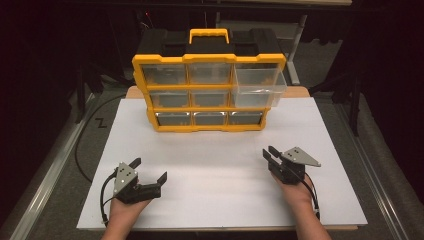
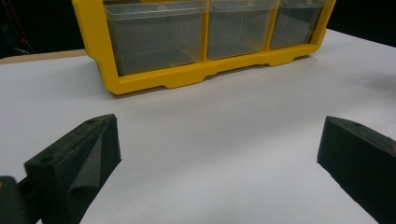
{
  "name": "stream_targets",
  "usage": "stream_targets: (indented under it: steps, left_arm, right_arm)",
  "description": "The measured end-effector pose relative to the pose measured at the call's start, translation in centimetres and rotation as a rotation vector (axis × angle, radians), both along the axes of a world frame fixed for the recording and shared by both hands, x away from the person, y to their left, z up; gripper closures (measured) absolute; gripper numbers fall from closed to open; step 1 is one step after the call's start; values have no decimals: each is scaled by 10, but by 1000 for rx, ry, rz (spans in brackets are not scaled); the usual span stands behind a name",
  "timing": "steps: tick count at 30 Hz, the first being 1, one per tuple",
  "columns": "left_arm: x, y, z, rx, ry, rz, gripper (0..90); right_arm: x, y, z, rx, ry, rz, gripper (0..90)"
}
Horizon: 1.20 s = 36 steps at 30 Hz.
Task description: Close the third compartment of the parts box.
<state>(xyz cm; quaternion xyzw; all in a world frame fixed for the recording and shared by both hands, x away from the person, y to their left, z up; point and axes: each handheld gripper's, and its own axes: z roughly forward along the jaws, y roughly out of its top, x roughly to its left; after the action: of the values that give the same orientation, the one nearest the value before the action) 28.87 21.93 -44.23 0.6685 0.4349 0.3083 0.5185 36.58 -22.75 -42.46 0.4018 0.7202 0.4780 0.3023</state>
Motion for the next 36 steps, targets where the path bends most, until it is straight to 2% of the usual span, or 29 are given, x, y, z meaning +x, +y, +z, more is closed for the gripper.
stream_targets:
  steps: [1, 3, 5, 12, 18, 22, 26, 31, 32, 36]
  left_arm:
    - [0, 0, 0, 0, 0, 0, 3]
    - [0, 0, 0, 1, 2, -1, 3]
    - [0, -1, 0, 3, 2, -2, 3]
    - [0, -1, 0, -4, -1, 6, 3]
    - [1, -2, 1, 10, 6, 8, 4]
    - [0, -2, 2, 2, 3, -7, 3]
    - [0, -3, 1, 13, 13, -25, 4]
    - [1, -3, 1, 23, 20, -33, 3]
    - [1, -3, 1, 23, 15, -34, 3]
    - [0, -3, 1, 33, 8, -33, 4]
  right_arm:
    - [0, 0, 0, 0, 0, 0, 755]
    - [-1, -1, 1, 7, -7, 2, 859]
    - [-3, -2, 3, 10, -13, -6, 900]
    - [-7, -1, 6, 14, -24, -12, 900]
    - [-7, 8, 5, 4, -23, 13, 900]
    - [-8, 16, 6, 3, -33, 38, 900]
    - [-9, 22, 9, 2, -50, 51, 900]
    - [-8, 31, 17, -3, -52, 43, 900]
    - [-8, 35, 24, -8, -62, 48, 900]
    - [-8, 39, 34, 23, -75, 47, 900]
